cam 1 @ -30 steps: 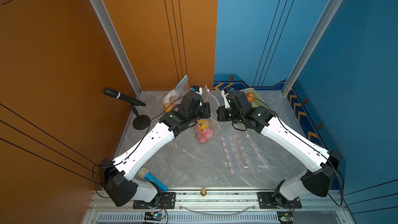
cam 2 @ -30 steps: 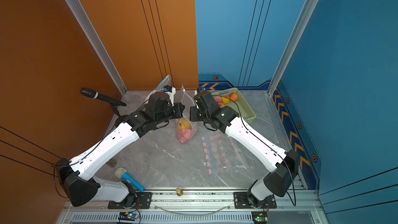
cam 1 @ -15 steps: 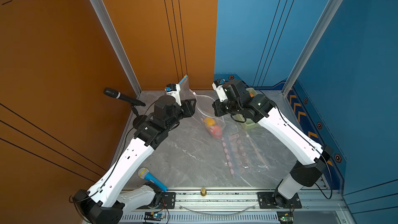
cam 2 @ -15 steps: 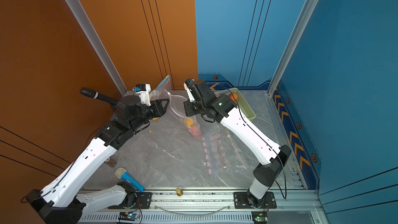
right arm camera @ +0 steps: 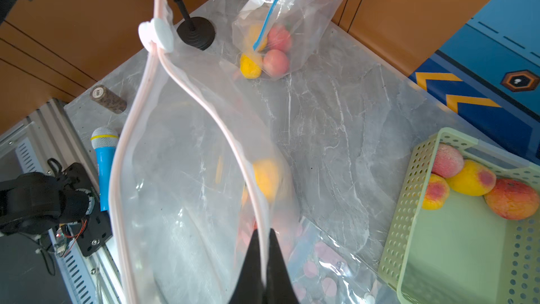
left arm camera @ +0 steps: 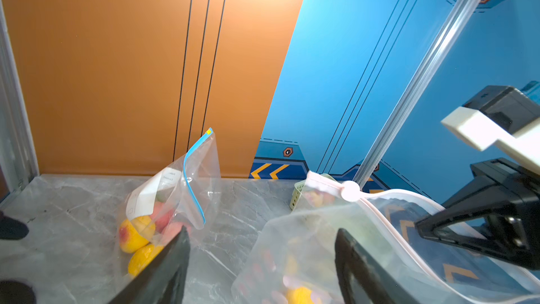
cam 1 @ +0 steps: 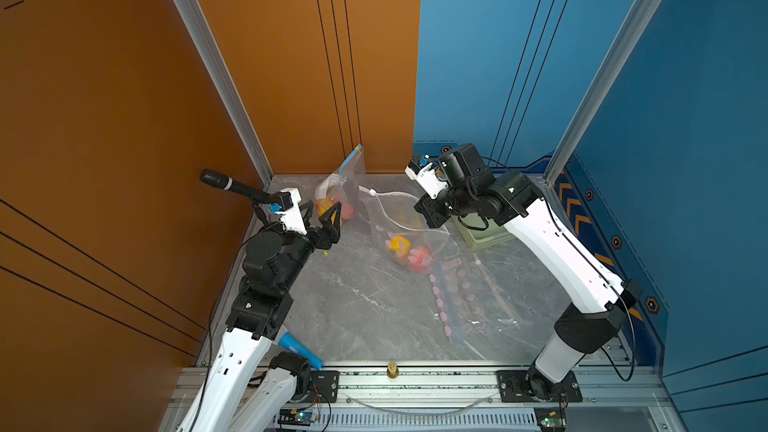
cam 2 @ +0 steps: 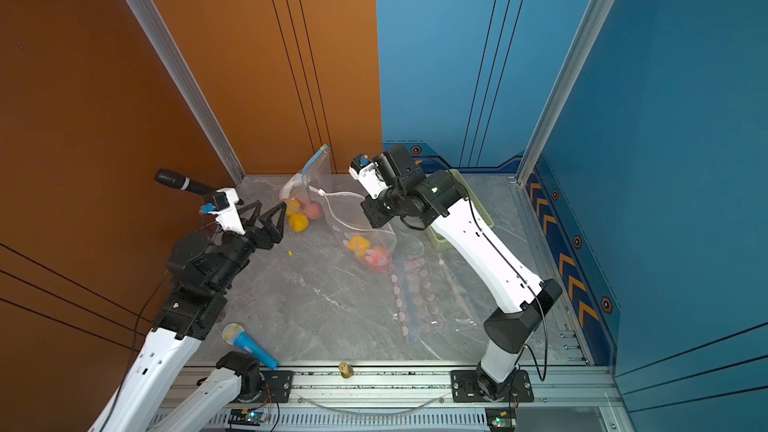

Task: Place the peach in a zip-top bag and seal the zipper
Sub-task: Adjust the zipper food storage bag at the center of the board.

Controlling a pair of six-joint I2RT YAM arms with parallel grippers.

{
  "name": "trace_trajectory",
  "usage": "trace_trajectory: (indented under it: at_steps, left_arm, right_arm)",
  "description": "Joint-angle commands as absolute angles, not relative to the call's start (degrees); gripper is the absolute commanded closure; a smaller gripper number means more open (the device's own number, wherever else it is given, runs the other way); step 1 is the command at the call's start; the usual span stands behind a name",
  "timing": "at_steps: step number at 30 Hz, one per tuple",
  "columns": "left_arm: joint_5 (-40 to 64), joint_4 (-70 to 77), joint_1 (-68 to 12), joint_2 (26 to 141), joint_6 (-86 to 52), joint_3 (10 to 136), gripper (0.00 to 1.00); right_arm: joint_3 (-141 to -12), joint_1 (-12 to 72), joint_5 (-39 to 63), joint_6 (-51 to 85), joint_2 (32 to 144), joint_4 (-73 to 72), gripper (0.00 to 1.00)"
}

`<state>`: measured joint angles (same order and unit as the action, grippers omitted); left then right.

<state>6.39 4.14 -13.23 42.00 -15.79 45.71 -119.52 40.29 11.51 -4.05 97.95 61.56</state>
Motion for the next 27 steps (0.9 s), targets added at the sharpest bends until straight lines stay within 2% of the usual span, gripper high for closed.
trace_trajectory:
  at_steps: [1,6,8,12,18,21,27]
  left_arm:
    - [18.0,15.8,-11.8,42.7,-8.0,42.0,0.2]
    - [28.8,19.0,-9.5,46.1,-5.8,41.1,0.19]
    - [32.9,16.1,-9.3,48.3,-4.6,43.0,0.18]
    - [39.6,8.6,-9.6,52.4,0.7,46.8,0.1]
    - [43.6,-1.5,-9.4,55.9,11.6,50.8,0.1]
    - [47.1,-6.9,-9.3,57.1,15.8,52.5,0.13]
    - [51.2,-15.6,-9.3,58.4,20.6,54.5,0.32]
  right_arm:
    - [-119.4,36.7,21.8,-11.6,96.5,63.6,1.0]
    - [-118.3,34.4,27.5,-17.2,95.7,65.2,1.0]
    - [-118.3,34.8,27.6,-19.6,96.0,67.1,1.0]
    - [-118.2,36.4,24.2,-23.2,97.4,70.7,1.0]
    - [-118.8,37.4,22.7,-25.6,99.0,73.7,1.0]
    - [-119.0,37.4,23.6,-26.1,99.1,74.0,1.0]
    - [-120.3,37.0,26.7,-27.9,99.9,75.4,1.0]
